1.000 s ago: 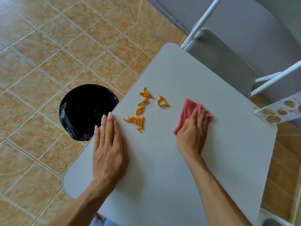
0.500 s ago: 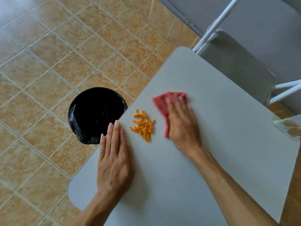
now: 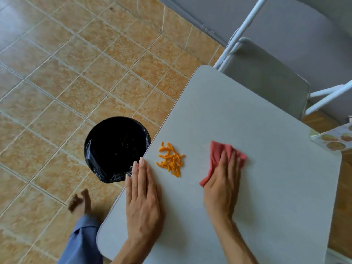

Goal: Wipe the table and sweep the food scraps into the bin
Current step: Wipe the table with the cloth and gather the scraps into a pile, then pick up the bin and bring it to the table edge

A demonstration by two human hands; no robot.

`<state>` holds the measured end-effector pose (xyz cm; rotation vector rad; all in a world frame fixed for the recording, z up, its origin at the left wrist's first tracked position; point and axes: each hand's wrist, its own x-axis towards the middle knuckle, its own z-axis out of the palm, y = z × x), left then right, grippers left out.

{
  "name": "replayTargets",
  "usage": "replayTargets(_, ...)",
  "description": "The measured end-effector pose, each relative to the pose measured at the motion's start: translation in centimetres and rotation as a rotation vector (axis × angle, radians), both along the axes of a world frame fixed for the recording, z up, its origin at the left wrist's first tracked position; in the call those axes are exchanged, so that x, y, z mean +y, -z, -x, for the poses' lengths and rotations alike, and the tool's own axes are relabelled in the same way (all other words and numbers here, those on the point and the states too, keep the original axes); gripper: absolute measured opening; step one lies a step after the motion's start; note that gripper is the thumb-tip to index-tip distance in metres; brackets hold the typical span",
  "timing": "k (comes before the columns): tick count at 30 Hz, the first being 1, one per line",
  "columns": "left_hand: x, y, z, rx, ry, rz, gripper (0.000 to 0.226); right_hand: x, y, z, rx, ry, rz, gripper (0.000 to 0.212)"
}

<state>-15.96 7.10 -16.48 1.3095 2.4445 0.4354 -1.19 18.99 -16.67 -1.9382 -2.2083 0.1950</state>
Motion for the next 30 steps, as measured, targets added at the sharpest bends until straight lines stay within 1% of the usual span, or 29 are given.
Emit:
replayTargets(1, -0.1, 0.0, 0.1, -0.012, 0.013, -0.010, 0.057, -1.9, 0.0, 0.8, -0.002, 0.034, 0.007, 0.058)
replayTargets(4, -0.4, -0.2, 0.7, -0.074, 0.047, -0.015, 0.060, -6.6, -0.4, 2.8, -0.076, -0.079, 0.093, 0.058)
replayTargets(5, -0.5, -0.4, 1.1, -0.106, 0.060, -0.009, 0.065, -7.1, -1.0, 3.2, -0.112, -0.059, 0.102, 0.059)
replayTargets(6, -0.7, -0.8, 1.7, -0.146, 0.083, -0.012, 0.071, -7.1, -1.7, 3.5, -0.111, 0.017, 0.102, 0.059)
replayTargets(8, -1.2, -1.8, 3.6, -0.256, 0.181, -0.024, 0.074, -6.7, -3.4, 4.9, -0.022, 0.231, 0.044, 0.055)
replayTargets(9, -1.4, -2.3, 4.9, -0.309, 0.223, -0.023, 0.071, -6.6, -4.2, 6.2, 0.041, 0.269, -0.028, 0.050)
replayTargets(11, -1.8, -3.2, 8.3, -0.404, 0.244, -0.011, 0.057, -7.3, -5.8, 10.5, 0.169, 0.168, -0.139, 0.039)
replayTargets(12, -1.8, -3.5, 10.3, -0.437, 0.236, -0.014, 0.052, -7.8, -6.6, 13.4, 0.228, 0.096, -0.126, 0.036)
replayTargets(14, -1.5, -3.5, 14.9, -0.489, 0.214, 0.029, 0.049, -9.1, -7.2, 19.2, 0.311, -0.033, -0.014, 0.035)
replayTargets(16, -1.5, -1.9, 19.6, -0.518, 0.172, 0.114, 0.043, -10.1, -5.9, 23.7, 0.390, -0.131, 0.113, 0.036)
replayTargets(18, -1.3, 0.4, 24.0, -0.484, 0.110, 0.191, 0.041, -9.9, -3.4, 26.6, 0.421, -0.118, 0.230, 0.039)
replayTargets(20, -1.1, 2.6, 27.7, -0.451, 0.071, 0.226, 0.043, -9.1, -0.2, 28.3, 0.339, -0.034, 0.344, 0.045)
replayTargets(22, -0.8, 3.8, 30.2, -0.476, 0.045, 0.238, 0.049, -8.1, 3.0, 28.9, 0.214, 0.044, 0.485, 0.048)
replayTargets(24, -0.4, 4.7, 31.5, -0.503, 0.053, 0.236, 0.058, -7.6, 5.7, 28.6, 0.138, 0.095, 0.599, 0.049)
replayTargets(27, 0.4, 6.4, 32.1, -0.489, 0.158, 0.281, 0.066, -7.6, 8.7, 27.5, 0.103, 0.269, 0.715, 0.052)
replayTargets(30, 0.9, 9.3, 32.8, -0.489, 0.243, 0.375, 0.070, -7.7, 10.9, 27.3, 0.117, 0.479, 0.721, 0.053)
